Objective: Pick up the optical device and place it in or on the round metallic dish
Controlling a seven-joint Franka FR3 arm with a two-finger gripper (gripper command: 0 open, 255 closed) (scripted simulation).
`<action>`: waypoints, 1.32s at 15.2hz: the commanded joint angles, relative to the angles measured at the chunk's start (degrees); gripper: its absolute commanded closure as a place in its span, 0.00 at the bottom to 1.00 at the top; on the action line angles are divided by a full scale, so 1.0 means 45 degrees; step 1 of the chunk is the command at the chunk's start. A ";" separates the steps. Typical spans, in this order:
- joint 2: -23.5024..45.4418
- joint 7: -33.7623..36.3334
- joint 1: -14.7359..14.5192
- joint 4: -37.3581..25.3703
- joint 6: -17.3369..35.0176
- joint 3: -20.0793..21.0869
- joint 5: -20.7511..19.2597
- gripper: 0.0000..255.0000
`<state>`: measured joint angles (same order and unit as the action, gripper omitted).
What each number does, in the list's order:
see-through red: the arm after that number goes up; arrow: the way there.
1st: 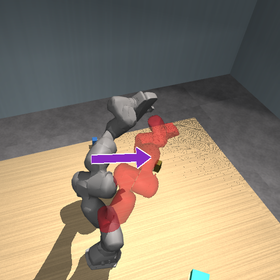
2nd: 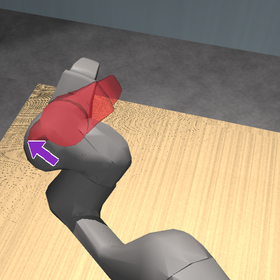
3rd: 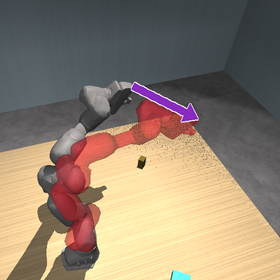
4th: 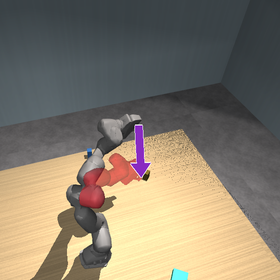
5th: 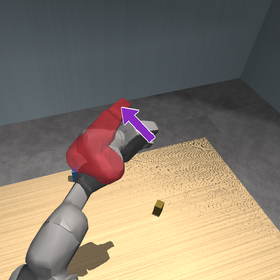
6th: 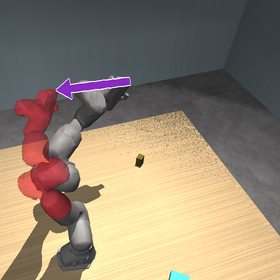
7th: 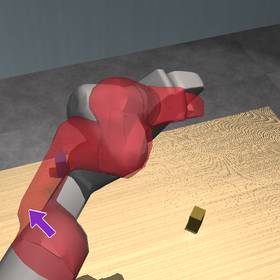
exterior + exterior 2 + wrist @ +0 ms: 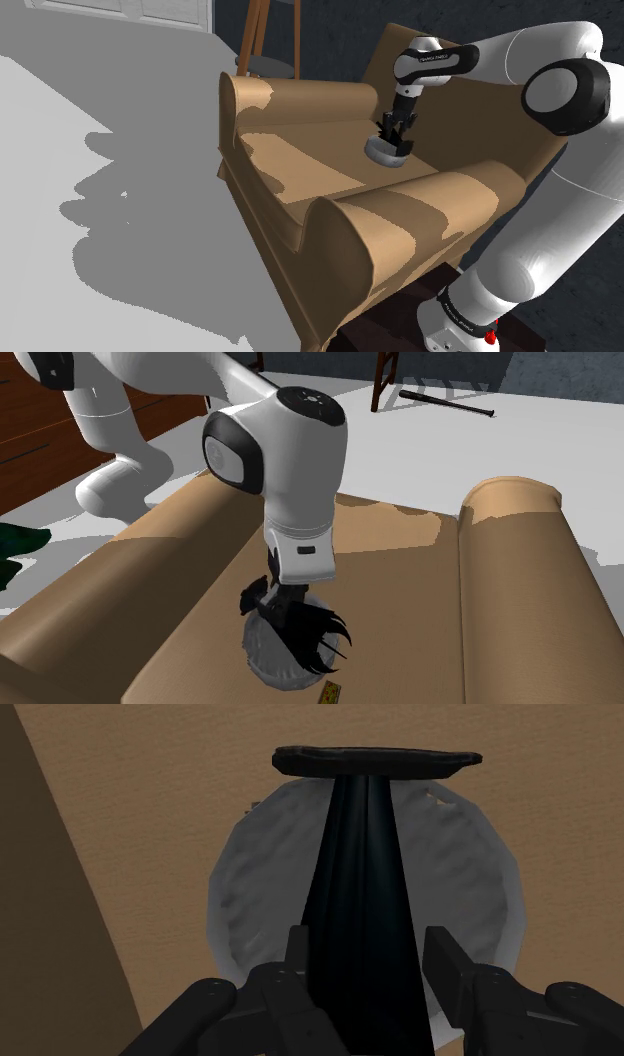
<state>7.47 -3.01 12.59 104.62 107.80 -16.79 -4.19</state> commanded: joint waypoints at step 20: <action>0.0048 0.0007 -0.0044 -0.1398 -0.1512 0.0033 0.0014 0.00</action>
<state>7.69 -2.98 12.40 98.43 101.11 -16.65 -4.13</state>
